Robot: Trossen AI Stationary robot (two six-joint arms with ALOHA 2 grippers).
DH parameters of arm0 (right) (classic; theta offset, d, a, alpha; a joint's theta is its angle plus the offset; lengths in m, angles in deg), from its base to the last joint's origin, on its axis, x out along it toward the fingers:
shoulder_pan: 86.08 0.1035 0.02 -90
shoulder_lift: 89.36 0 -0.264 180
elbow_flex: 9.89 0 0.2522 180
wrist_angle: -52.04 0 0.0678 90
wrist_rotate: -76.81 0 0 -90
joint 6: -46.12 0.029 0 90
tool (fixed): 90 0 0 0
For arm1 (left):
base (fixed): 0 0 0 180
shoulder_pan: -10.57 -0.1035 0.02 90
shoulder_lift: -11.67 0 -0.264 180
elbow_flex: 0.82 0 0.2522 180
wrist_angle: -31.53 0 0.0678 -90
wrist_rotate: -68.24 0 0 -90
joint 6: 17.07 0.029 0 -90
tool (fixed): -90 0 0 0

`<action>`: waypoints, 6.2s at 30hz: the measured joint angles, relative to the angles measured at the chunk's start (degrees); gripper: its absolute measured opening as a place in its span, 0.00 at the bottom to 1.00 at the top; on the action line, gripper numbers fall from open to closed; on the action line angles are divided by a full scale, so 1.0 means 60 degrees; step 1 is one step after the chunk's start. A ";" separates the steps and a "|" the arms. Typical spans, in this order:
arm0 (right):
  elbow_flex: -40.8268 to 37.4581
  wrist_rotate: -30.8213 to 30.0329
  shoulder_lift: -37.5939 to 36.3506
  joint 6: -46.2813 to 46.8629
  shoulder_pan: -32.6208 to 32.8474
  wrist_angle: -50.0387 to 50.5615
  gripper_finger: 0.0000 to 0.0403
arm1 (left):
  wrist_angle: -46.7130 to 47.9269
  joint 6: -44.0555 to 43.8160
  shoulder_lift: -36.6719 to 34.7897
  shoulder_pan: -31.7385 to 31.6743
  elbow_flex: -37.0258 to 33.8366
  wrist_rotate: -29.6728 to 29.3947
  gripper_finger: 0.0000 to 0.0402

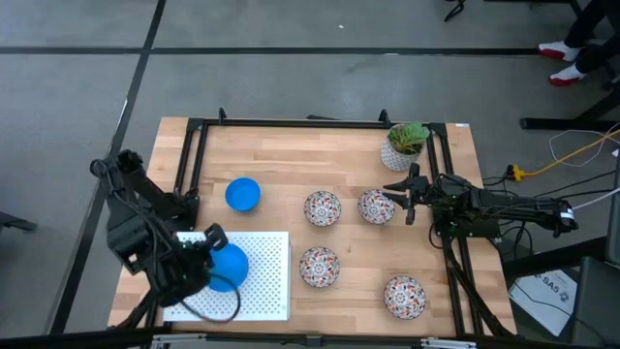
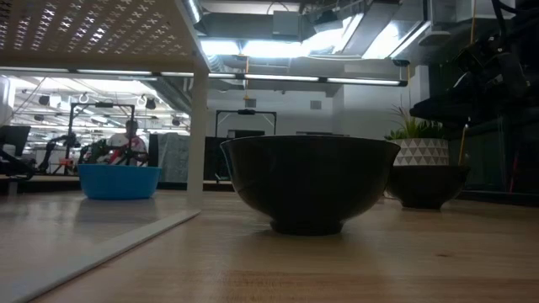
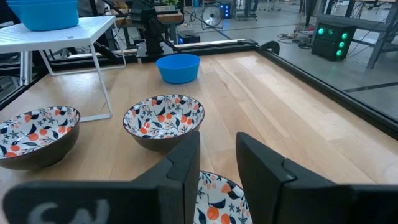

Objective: Pick & Place Mini bowls
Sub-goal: Stack the blue bowl on the stacked blue bowls on the shelf

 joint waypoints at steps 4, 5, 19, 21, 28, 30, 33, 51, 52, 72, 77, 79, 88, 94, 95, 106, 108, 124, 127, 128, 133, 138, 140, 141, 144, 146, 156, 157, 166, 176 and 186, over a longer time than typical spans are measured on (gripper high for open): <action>0.0000 0.0000 0.0002 0.0000 0.0003 0.0001 0.26 | -0.0008 0.0203 -0.0346 -0.0498 0.0000 0.0012 0.00; 0.0000 0.0000 0.0002 0.0000 -0.0001 0.0003 0.26 | -0.0010 0.0255 -0.0454 -0.0620 0.0003 -0.0009 0.00; 0.0000 0.0000 0.0000 -0.0001 -0.0001 0.0000 0.26 | -0.0108 0.0437 -0.2065 -0.3117 0.0000 -0.0972 0.00; 0.0000 0.0000 -0.0001 0.0000 0.0001 0.0000 0.26 | -0.0245 0.0437 -0.2142 -0.3512 0.0000 -0.1188 0.00; 0.0000 0.0000 -0.0001 0.0000 0.0000 0.0000 0.26 | -0.0557 0.0708 -0.2207 -0.5040 0.0000 -0.1324 0.02; 0.0000 0.0000 -0.0001 0.0000 -0.0001 0.0000 0.26 | -0.0621 0.0756 -0.2210 -0.5508 0.0000 -0.1312 0.01; 0.0000 0.0000 -0.0001 0.0000 -0.0001 0.0000 0.26 | -0.1079 0.0781 -0.2207 -0.6186 0.0000 -0.1311 0.01; 0.0000 0.0000 0.0001 0.0000 0.0000 0.0000 0.26 | -0.2668 -0.1225 -0.2264 -0.8774 -0.1240 -0.1262 0.02; 0.0000 0.0000 0.0002 -0.0003 0.0003 0.0000 0.26 | -0.2728 -0.1258 -0.2262 -0.8909 -0.1457 -0.1228 0.03; 0.0000 0.0000 0.0000 0.0000 0.0000 0.0000 0.26 | -0.3861 -0.1002 -0.2262 -1.2444 -0.4534 0.1150 0.34; 0.0000 0.0000 0.0000 0.0000 0.0003 0.0000 0.26 | -0.3853 -0.0501 -0.2258 -1.3216 -0.5298 0.1956 0.38; 0.0000 0.0000 -0.0001 0.0000 0.0003 0.0000 0.26 | -0.3846 -0.0216 -0.2258 -1.3414 -0.5680 0.1986 0.39; 0.0000 0.0000 0.0001 0.0000 -0.0001 0.0000 0.26 | -0.4293 0.0532 -0.2255 -1.3672 -0.7532 0.2438 0.36; 0.0000 0.0000 0.0001 0.0000 0.0000 0.0001 0.26 | -0.4554 0.1996 -0.2259 -1.3621 -0.8030 0.3723 0.33; 0.0000 0.0000 0.0002 0.0000 -0.0001 0.0000 0.26 | -0.4559 0.2372 -0.2268 -1.3603 -0.8069 0.3707 0.33; 0.0000 0.0000 0.0002 0.0000 -0.0001 0.0000 0.26 | -0.4518 0.6704 -0.2291 -1.3084 -0.9116 0.3621 0.29; 0.0000 -0.0001 0.0002 0.0000 0.0002 0.0000 0.26 | -0.4561 0.7241 -0.2291 -1.2895 -0.9378 0.3617 0.30; 0.0000 0.0000 0.0003 0.0000 -0.0001 0.0000 0.26 | -0.5550 0.8702 -0.2298 -1.1859 -1.0550 0.3555 0.26; 0.0000 -0.0001 0.0002 -0.0001 0.0000 0.0000 0.26 | -0.5505 0.8492 -0.2298 -1.1699 -1.0641 0.3487 0.26; 0.0000 0.0000 -0.0001 0.0000 -0.0001 0.0000 0.26 | -0.5566 0.8425 -0.2298 -1.1652 -1.0641 0.3413 0.26; 0.0000 0.0000 0.0003 0.0000 -0.0001 0.0000 0.26 | -0.5934 0.8162 -0.2298 -1.1459 -1.0641 0.2919 0.26; 0.0000 0.0000 0.0000 0.0000 0.0003 0.0000 0.26 | -0.5983 0.7838 -0.2358 -1.1324 -1.0638 0.2848 0.26; 0.0000 0.0000 0.0002 0.0000 0.0003 0.0000 0.26 | -0.5966 0.7636 -0.2433 -1.1275 -1.0542 0.2838 0.26; 0.0000 -0.0001 0.0003 0.0000 0.0003 0.0000 0.26 | -0.5973 0.7535 -0.2503 -1.1244 -1.0470 0.2832 0.26; 0.0000 0.0000 -0.0001 0.0000 0.0000 0.0000 0.26 | -0.6010 0.7423 -0.2737 -1.1239 -1.0201 0.2830 0.26; 0.0000 -0.0004 0.0003 0.0000 0.0003 0.0000 0.26 | -0.6002 0.7423 -0.2912 -1.1239 -1.0088 0.2833 0.26; 0.0000 -0.0002 0.0002 0.0000 0.0001 0.0000 0.26 | -0.5614 0.7420 -0.3658 -1.1239 -1.0040 0.3018 0.26; 0.0000 -0.0002 0.0003 0.0000 0.0001 0.0000 0.26 | -0.5502 0.7420 -0.3675 -1.1239 -1.0040 0.3054 0.26; 0.0000 0.0000 0.0001 0.0000 0.0001 0.0000 0.26 | -0.5724 0.7859 -0.3686 -1.0993 -1.0650 0.2854 0.26; 0.0000 -0.0001 0.0000 0.0000 0.0000 0.0000 0.26 | -0.6351 0.7856 -0.3686 -1.0922 -1.1270 0.2573 0.26; 0.0000 -0.0004 0.0000 0.0000 -0.0001 0.0001 0.26 | -0.7595 0.7853 -0.3683 -1.0922 -1.1314 0.2419 0.26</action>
